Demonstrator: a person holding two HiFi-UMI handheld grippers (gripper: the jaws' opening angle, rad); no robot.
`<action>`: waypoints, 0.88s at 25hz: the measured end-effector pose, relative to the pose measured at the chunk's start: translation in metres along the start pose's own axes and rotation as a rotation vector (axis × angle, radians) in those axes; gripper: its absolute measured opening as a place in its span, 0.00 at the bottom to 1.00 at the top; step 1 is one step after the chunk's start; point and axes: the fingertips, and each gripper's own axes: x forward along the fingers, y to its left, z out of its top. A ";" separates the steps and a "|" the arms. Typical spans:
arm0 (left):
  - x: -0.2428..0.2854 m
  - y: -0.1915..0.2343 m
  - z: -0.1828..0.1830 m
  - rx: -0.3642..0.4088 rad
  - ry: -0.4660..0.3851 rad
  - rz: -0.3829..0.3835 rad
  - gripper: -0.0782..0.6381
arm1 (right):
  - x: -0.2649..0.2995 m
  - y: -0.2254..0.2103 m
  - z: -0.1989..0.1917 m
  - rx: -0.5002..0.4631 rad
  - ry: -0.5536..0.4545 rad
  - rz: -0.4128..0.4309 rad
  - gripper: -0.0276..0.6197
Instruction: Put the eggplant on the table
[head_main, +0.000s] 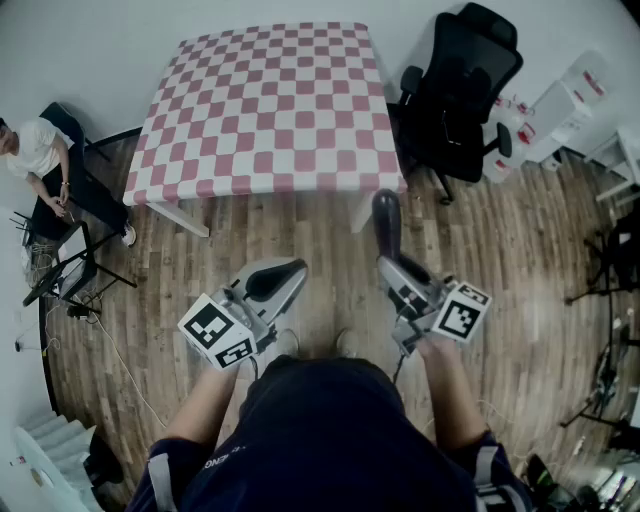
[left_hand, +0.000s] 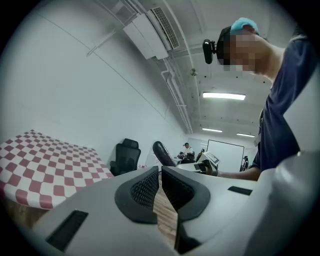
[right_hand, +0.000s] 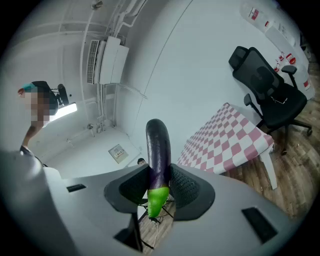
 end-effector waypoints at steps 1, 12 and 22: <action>0.001 -0.002 -0.001 -0.001 0.001 -0.001 0.16 | -0.002 -0.001 0.000 -0.001 0.001 -0.001 0.26; 0.013 -0.017 -0.023 -0.034 0.017 0.011 0.16 | -0.019 -0.013 -0.009 0.027 0.028 -0.008 0.26; 0.049 -0.047 -0.018 -0.005 0.018 0.028 0.16 | -0.059 -0.045 0.005 0.002 0.067 -0.055 0.26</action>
